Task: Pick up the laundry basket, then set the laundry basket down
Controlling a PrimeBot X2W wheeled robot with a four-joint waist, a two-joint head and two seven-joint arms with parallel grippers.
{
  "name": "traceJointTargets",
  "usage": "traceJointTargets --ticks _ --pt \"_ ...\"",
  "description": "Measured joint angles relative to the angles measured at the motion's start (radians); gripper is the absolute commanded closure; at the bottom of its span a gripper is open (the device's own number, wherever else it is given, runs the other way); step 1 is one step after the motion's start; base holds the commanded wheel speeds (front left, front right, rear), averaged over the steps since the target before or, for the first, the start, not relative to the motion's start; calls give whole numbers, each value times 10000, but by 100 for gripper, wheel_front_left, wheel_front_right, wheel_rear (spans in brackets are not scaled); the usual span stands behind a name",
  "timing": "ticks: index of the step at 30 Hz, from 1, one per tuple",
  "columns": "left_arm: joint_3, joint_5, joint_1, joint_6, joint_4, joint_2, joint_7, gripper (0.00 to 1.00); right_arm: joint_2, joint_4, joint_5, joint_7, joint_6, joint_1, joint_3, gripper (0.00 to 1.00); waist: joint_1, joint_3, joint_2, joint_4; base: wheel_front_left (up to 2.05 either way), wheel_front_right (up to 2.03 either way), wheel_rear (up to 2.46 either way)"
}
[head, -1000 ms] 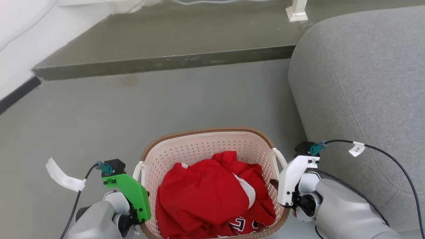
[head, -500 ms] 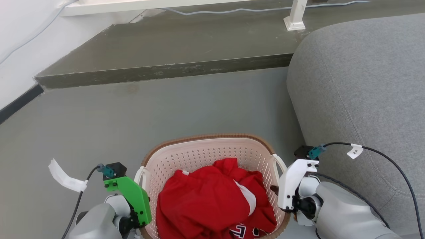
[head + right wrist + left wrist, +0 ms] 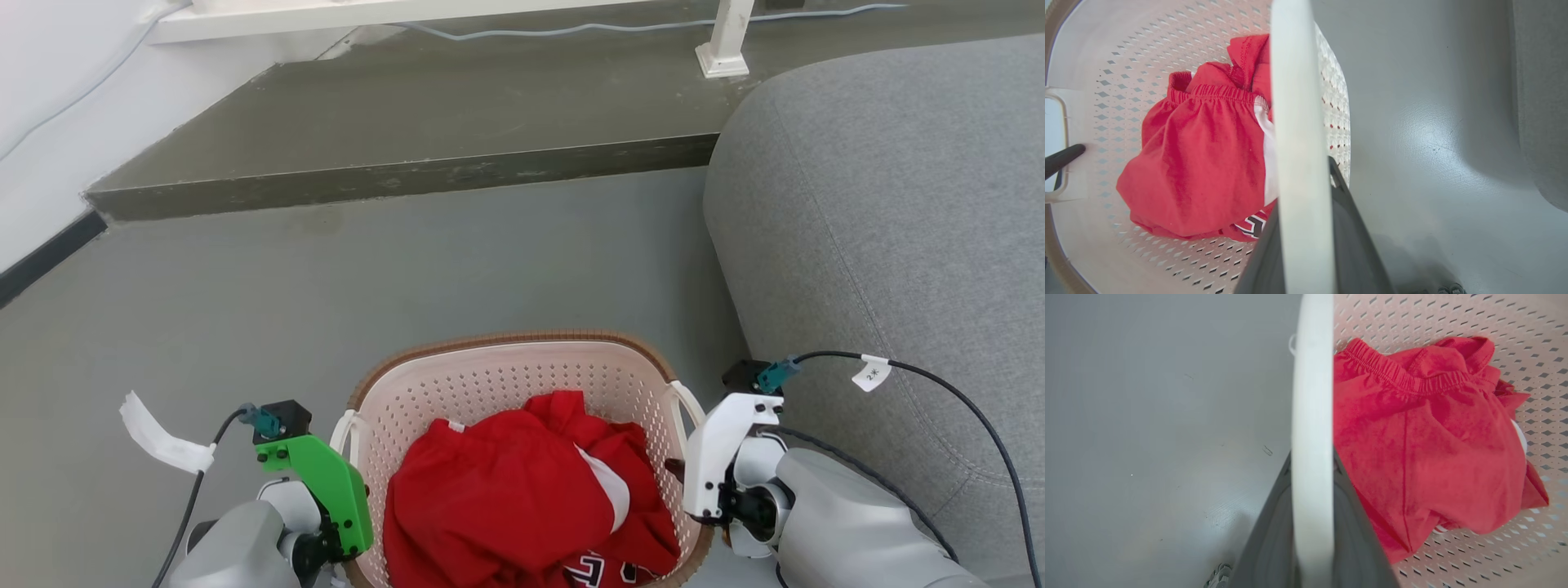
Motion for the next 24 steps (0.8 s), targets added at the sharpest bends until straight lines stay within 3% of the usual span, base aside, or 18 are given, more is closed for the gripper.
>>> traceJointTargets --ticks 24 --pt "-12 0 1 0 46 -10 -144 100 -8 -27 215 0 -25 -2 299 100 0 31 0 20 0 0 0"
